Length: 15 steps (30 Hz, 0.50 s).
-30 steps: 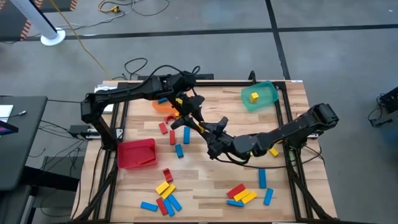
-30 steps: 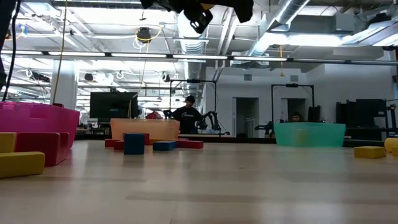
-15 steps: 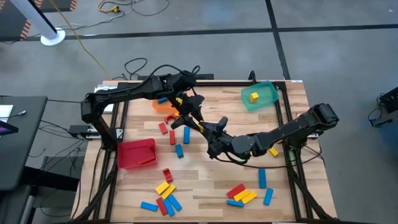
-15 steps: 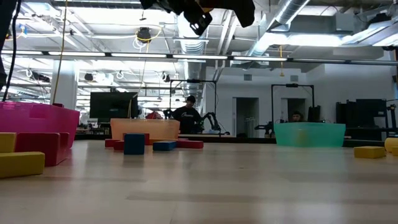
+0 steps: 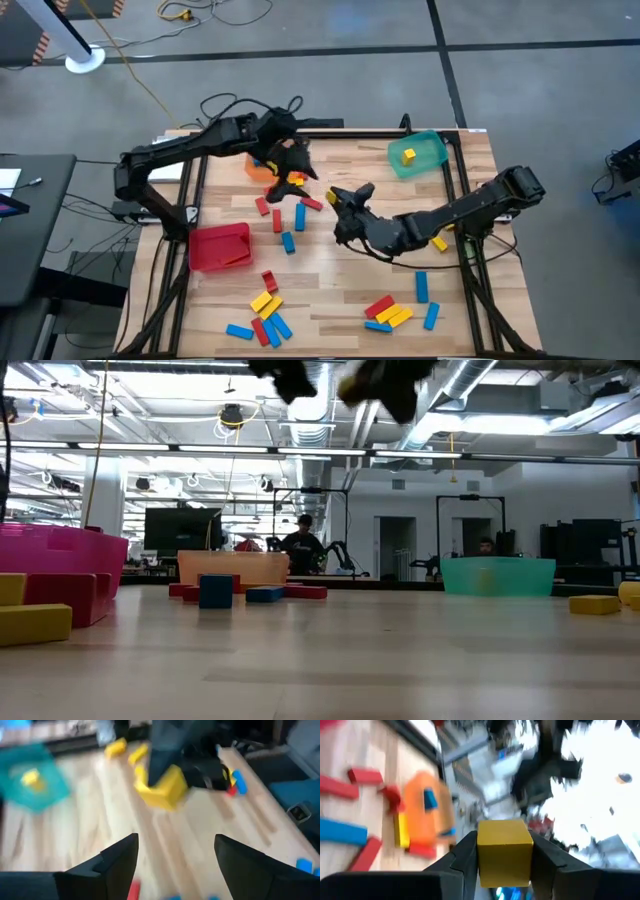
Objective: Sort blocks
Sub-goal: Put the yellow block into the blue bin
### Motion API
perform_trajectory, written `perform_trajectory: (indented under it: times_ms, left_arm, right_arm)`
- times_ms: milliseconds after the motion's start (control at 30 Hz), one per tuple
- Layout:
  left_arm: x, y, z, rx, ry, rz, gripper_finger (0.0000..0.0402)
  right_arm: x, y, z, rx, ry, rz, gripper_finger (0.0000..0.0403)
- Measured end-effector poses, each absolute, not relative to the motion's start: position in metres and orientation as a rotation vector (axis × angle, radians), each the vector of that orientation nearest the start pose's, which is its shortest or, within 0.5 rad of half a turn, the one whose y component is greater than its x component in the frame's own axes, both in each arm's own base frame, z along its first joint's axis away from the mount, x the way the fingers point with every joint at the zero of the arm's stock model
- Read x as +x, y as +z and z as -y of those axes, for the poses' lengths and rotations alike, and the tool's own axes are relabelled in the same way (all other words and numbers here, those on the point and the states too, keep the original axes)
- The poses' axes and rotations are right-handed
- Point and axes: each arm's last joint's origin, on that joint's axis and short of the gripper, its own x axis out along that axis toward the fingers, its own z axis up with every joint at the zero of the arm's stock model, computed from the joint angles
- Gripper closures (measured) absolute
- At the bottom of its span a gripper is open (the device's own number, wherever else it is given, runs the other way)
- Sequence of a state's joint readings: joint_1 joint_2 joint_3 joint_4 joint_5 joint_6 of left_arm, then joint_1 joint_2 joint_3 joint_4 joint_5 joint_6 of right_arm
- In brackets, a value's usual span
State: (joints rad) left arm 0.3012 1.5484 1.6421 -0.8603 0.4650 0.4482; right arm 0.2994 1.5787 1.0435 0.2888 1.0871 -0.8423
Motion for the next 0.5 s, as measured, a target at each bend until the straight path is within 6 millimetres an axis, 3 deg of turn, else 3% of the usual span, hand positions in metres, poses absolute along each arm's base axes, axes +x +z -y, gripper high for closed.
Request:
perform_trajectory:
  times_ms: [200,500]
  left_arm:
    - [0.284,0.384,-0.060,0.078,-0.307,-0.803,0.0144]
    - [0.266,0.337,-0.017,0.066,-0.316,-0.891,0.0156]
  right_arm:
    - [0.331,0.250,-0.024,-0.761,-0.808,-0.700,0.0258]
    - [0.299,0.234,0.077,-0.287,-0.964,-0.895,0.0258]
